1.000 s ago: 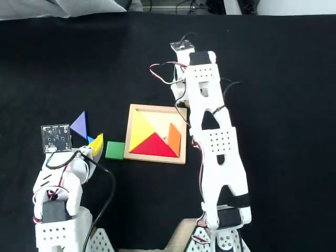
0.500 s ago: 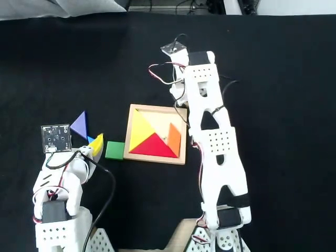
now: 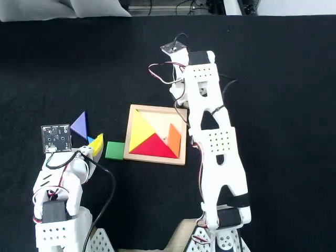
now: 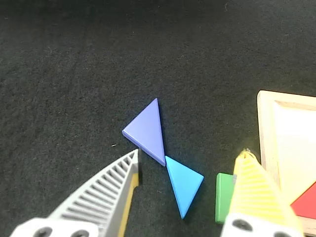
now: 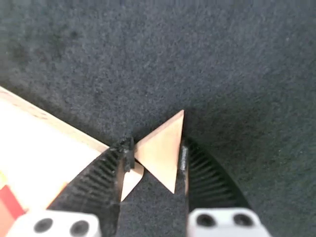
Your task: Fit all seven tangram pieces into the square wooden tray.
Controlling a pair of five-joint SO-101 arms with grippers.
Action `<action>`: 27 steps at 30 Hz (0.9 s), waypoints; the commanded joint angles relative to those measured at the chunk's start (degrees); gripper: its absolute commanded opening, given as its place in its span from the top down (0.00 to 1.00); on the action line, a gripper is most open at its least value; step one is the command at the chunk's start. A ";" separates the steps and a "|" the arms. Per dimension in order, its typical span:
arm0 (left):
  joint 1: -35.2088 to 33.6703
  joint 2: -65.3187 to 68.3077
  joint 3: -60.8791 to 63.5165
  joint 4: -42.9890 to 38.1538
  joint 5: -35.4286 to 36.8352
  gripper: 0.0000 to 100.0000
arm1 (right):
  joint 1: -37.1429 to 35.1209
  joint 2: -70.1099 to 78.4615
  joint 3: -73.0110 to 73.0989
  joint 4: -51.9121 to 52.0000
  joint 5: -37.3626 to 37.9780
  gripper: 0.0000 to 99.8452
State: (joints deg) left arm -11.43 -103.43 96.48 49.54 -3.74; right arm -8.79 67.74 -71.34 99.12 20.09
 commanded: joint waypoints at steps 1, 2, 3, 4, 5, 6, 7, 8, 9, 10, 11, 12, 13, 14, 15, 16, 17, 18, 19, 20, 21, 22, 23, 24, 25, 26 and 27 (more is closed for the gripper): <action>0.57 -0.44 0.92 0.26 -0.44 0.70 | -0.44 -4.09 -4.44 1.76 -2.46 0.92; 0.57 -0.44 0.92 0.26 -0.44 0.70 | -0.18 -4.26 -4.53 1.85 -2.81 0.92; 0.57 -0.44 0.92 0.26 -0.44 0.70 | 0.00 -4.44 -4.53 1.93 -2.90 0.92; 0.57 -0.44 0.92 0.26 -0.44 0.70 | 0.18 -4.88 -4.62 2.02 -2.90 0.92; 0.57 -0.44 0.92 0.26 -0.44 0.70 | 0.26 -5.76 -4.09 2.11 -2.90 0.92; 0.57 -0.44 0.92 0.26 -0.44 0.70 | 0.26 -6.73 -3.91 2.11 -2.99 0.92; 0.57 -0.44 0.92 0.26 -0.44 0.70 | 0.26 -7.78 -3.47 2.20 -3.43 0.92; 0.57 -0.44 0.92 0.26 -0.44 0.70 | 0.26 -9.01 -2.68 2.20 -4.66 0.92; 0.57 -0.44 0.92 0.26 -0.44 0.70 | 0.26 -10.77 -1.71 2.20 -6.33 0.92; 0.57 -0.44 0.92 0.26 -0.44 0.70 | 0.18 -12.79 0.04 2.20 -8.09 0.92; 0.48 -0.44 0.92 0.26 -0.44 0.70 | 0.18 -14.90 2.51 2.20 -9.67 0.92; 0.48 -0.44 0.92 0.26 -0.44 0.70 | 0.09 -17.36 5.23 2.20 -11.16 0.92; 0.48 -0.44 0.92 0.26 -0.44 0.70 | 0.00 -20.09 8.48 2.20 -12.48 0.92; 0.48 -0.44 0.92 0.26 -0.44 0.70 | -0.26 -22.99 12.09 2.20 -13.71 0.92; 0.48 -0.44 0.92 0.26 -0.44 0.70 | -0.53 -25.80 15.87 2.11 -14.86 0.92; 0.48 -0.44 0.92 0.26 -0.44 0.70 | -0.70 -28.79 19.74 2.11 -15.82 0.92; 0.48 -0.44 0.92 0.26 -0.44 0.70 | -1.32 -31.69 23.25 2.11 -16.88 0.92; 0.48 -0.44 0.92 0.26 -0.44 0.70 | -1.76 -34.59 26.95 1.93 -17.93 0.92; 0.57 -0.44 0.92 0.26 -0.44 0.70 | -2.29 -37.32 30.29 1.85 -18.99 0.92; 0.57 -0.44 0.92 0.26 -0.44 0.70 | -2.90 -39.87 33.71 1.76 -20.31 0.92; 0.57 -0.44 0.92 0.26 -0.44 0.70 | -3.78 -42.15 36.79 1.67 -22.07 0.92; 0.57 -0.44 0.92 0.26 -0.44 0.70 | -4.84 -44.18 39.78 1.49 -24.26 0.92; 0.57 -0.44 0.92 0.26 -0.44 0.70 | -5.89 -45.85 43.03 0.70 -26.81 0.92; 0.57 -0.44 0.92 0.26 -0.44 0.70 | -7.12 -47.25 45.93 -0.09 -29.80 0.92; 0.57 -0.44 0.92 0.26 -0.44 0.70 | -8.35 -48.40 48.31 -1.14 -32.88 0.92; 0.57 -0.44 0.92 0.26 -0.44 0.70 | -9.58 -49.36 50.51 -2.46 -35.78 0.92; 0.57 -0.44 0.92 0.26 -0.44 0.70 | -10.55 -50.07 52.35 -4.22 -38.42 0.92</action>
State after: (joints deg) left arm -11.43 -103.43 96.48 49.54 -3.74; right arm -16.26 23.52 -23.34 98.07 -10.95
